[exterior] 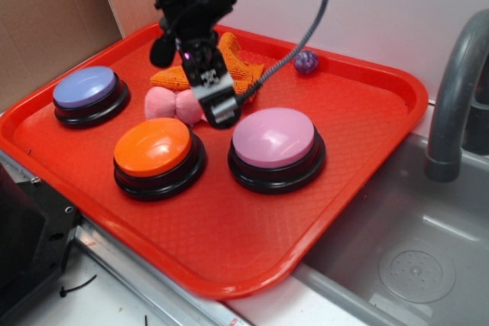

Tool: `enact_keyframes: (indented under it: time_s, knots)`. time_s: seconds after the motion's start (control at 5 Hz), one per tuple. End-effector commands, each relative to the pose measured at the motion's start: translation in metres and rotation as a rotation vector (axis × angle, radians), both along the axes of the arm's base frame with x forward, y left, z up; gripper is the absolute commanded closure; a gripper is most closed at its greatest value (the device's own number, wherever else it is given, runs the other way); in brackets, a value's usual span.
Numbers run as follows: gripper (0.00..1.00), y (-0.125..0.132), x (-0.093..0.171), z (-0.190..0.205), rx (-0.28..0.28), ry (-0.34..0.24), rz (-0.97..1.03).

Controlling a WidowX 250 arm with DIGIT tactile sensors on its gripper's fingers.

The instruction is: Push the pink button.

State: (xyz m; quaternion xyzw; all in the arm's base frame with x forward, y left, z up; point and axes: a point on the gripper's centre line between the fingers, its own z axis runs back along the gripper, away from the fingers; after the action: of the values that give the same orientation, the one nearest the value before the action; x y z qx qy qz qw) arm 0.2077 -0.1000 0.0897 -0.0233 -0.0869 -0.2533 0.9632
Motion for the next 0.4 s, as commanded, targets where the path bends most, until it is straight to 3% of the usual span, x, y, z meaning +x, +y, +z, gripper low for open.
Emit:
enact_keyframes:
  time_s: [0.0, 0.2]
  knots:
    - [0.0, -0.019, 0.009, -0.019, 0.046, -0.01, -0.138]
    - [0.0, -0.012, 0.024, -0.026, 0.042, -0.001, -0.171]
